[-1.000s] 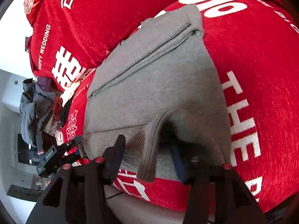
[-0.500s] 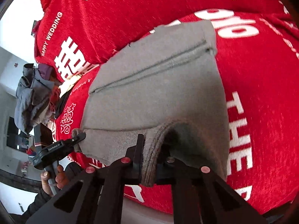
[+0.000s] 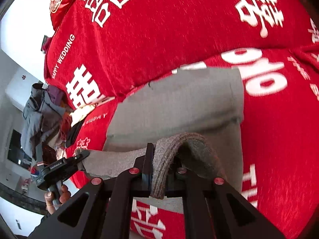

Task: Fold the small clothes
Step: 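Lift the hem with both grippers and fold it over toward the collar, then open both grippers and release the folded hem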

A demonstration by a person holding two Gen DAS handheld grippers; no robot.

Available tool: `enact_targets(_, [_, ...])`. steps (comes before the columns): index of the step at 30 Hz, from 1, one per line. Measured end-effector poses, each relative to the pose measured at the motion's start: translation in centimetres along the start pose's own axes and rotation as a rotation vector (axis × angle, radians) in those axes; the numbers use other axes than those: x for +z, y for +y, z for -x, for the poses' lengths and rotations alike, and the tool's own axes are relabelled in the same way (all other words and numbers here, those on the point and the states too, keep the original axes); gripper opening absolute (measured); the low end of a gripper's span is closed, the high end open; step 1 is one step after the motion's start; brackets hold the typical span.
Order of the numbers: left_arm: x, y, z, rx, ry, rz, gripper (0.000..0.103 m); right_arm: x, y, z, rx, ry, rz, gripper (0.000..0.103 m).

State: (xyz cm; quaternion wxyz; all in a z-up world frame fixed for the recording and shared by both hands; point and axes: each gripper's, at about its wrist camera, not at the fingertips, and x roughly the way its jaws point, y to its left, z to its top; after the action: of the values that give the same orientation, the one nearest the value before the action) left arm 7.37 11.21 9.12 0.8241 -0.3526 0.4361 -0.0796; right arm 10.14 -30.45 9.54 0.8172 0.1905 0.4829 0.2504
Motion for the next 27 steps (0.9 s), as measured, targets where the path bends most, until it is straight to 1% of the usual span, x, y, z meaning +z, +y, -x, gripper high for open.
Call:
enact_targets(5, [3.6, -1.2, -2.0, 0.005, -0.009, -0.021, 0.012, 4.2, -0.2, -1.2, -0.016, -0.028, -0.013, 0.008])
enact_targets(8, [6.2, -1.1, -4.5, 0.006, 0.008, -0.005, 0.012, 6.5, -0.8, -2.6, -0.016, -0.027, -0.041, 0.008])
enact_targets(11, [7.9, -0.9, -6.8, 0.028, 0.024, -0.002, 0.012, 8.8, -1.6, -5.0, -0.040, -0.013, -0.052, 0.008])
enact_targets(15, [10.1, -1.1, -10.3, 0.048, 0.045, -0.015, 0.011, 11.1, -2.8, -7.6, -0.063, -0.003, -0.070, 0.008])
enact_targets(18, [11.4, -0.8, -12.5, 0.057, 0.058, -0.005, 0.012, 12.4, -4.2, -9.4, -0.078, 0.006, -0.102, 0.008])
enact_targets(22, [12.6, 0.6, -15.5, 0.074, 0.081, 0.042, 0.012, 13.6, -5.9, -11.9, -0.099, 0.024, -0.133, 0.008])
enact_targets(24, [12.7, 1.5, -16.8, 0.093, 0.103, 0.074, 0.012, 14.0, -6.8, -13.2, -0.106, 0.036, -0.154, 0.008])
enact_targets(25, [12.6, 2.0, -17.5, 0.096, 0.124, 0.089, 0.012, 14.1, -7.2, -13.9, -0.113, 0.042, -0.164, 0.008])
enact_targets(27, [12.6, 2.9, -18.7, 0.112, 0.173, 0.123, 0.026, 14.2, -7.9, -14.9, -0.127, 0.053, -0.182, 0.009])
